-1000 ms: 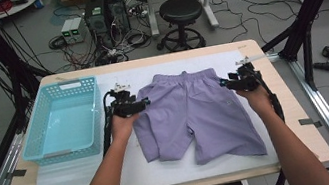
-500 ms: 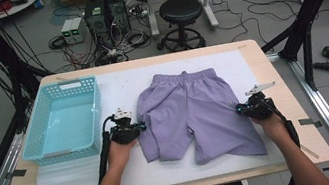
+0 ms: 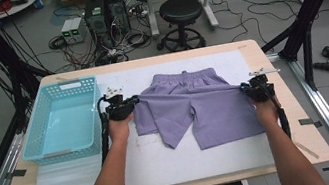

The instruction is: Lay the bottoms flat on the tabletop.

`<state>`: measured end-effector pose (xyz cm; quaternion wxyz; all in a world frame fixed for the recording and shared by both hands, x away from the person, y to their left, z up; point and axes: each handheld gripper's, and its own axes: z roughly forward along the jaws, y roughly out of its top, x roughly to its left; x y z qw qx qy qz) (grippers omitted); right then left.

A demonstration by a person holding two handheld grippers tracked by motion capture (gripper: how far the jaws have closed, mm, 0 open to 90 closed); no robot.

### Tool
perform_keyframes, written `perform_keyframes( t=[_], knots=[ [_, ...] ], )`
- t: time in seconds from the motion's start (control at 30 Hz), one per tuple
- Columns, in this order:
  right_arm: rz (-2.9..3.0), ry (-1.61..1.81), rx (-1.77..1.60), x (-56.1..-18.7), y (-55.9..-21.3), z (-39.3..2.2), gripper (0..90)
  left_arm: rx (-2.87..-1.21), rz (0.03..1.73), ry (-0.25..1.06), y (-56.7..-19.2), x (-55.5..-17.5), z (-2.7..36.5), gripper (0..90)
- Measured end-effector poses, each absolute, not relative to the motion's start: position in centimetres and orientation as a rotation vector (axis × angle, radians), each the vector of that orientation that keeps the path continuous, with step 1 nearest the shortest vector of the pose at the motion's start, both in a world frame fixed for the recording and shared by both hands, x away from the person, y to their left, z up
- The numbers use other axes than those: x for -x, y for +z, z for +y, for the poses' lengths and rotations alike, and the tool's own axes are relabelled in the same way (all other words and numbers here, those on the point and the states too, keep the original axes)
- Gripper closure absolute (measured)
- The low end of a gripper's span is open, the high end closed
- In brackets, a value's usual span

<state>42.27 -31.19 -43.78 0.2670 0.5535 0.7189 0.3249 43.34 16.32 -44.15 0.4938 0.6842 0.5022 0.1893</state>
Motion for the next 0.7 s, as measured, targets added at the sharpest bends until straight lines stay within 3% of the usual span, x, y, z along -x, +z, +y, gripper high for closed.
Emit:
perform_keyframes(
  t=[0.07, 0.13, 0.17, 0.23, 0.4, 0.7],
  knots=[
    [1.945, 0.842, -1.502, -42.5, -44.2, -30.9, 90.0, -1.667, 1.217, 0.446, -44.4, -43.4, 16.1, 87.1],
    [1.944, 0.843, -1.510, -42.3, -44.3, -30.7, 88.3, -1.691, 1.220, 0.423, -44.5, -43.3, 15.9, 71.3],
    [1.943, 0.856, -1.508, -42.2, -44.3, -30.7, 81.3, -1.701, 1.220, 0.402, -44.4, -43.2, 15.8, 62.6],
    [1.940, 0.884, -1.507, -41.7, -43.9, -30.7, 70.7, -1.725, 1.200, 0.426, -44.1, -42.5, 15.9, 53.5],
    [2.002, 0.930, -1.415, -39.5, -43.1, -30.4, 58.4, -1.731, 1.168, 0.370, -44.5, -40.3, 16.9, 54.6],
    [2.076, 1.102, -1.306, -34.2, -42.2, -30.2, 55.5, -1.882, 1.171, 0.310, -46.0, -36.4, 16.9, 55.4]
  ],
)
